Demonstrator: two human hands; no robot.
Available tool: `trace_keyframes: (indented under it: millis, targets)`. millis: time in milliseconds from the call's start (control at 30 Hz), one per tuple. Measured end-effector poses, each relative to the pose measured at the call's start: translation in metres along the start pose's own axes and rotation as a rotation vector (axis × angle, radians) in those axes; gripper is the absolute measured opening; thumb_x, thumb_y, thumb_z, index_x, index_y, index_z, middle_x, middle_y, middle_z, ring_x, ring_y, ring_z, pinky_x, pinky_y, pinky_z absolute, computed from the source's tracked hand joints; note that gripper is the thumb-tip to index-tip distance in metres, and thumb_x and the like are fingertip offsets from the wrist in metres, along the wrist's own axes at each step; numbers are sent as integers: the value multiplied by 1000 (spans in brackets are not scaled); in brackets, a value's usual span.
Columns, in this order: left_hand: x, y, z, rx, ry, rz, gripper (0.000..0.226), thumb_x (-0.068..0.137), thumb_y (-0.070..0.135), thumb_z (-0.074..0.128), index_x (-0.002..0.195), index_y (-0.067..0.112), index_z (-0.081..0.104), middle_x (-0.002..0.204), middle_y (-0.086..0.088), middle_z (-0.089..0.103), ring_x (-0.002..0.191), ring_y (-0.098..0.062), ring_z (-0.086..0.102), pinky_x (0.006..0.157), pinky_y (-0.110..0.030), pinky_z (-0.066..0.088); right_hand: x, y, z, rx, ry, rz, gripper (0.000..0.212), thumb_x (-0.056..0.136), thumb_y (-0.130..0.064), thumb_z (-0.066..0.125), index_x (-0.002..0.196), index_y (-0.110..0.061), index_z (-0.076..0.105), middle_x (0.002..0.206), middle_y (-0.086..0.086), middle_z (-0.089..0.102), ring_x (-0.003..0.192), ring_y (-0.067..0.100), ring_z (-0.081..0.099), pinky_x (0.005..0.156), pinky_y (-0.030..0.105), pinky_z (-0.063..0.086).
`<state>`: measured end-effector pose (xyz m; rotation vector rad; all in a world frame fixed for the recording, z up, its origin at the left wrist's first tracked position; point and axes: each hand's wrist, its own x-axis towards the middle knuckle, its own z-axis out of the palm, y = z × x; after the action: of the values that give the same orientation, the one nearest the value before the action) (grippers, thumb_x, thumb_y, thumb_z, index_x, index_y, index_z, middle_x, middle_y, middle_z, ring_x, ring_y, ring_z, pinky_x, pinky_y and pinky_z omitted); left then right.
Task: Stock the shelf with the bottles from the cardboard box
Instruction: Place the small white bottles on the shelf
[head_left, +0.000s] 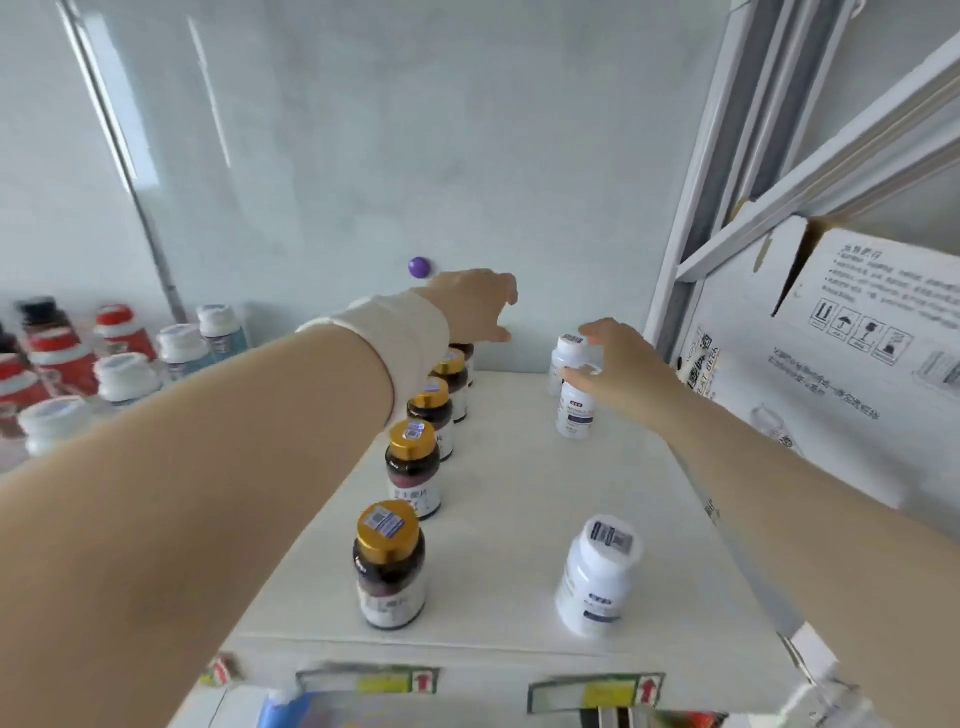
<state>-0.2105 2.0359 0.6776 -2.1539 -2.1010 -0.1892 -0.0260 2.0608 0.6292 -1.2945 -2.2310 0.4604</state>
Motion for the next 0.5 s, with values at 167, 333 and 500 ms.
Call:
trace_keyframes:
  millis: [167,333,500]
  targets:
    - [-91,-24,-25,362,31,-29,40,92,26,49,129,14,42,122,-8,53,106,-29,55,75,-33,39,-37,-65,16,-331,-16,-146,52,89,-28,55,134,-10,38,131,13,43,123,31,42,95,38,38]
    - [-191,-83,-52,546,18,-168,37,92,22,47,128,14,43,122,-7,52,109,-26,52,78,-31,36,-61,-161,53,-416,-24,-366,47,88,-31,55,128,-9,42,122,14,48,114,31,48,87,36,41]
    - [-317,-169,-73,610,-25,-370,35,92,22,48,126,14,45,120,-7,54,109,-26,54,80,-32,36,-93,-288,120,-358,-80,-586,50,89,-30,54,132,-9,38,131,15,44,119,33,44,93,40,39]
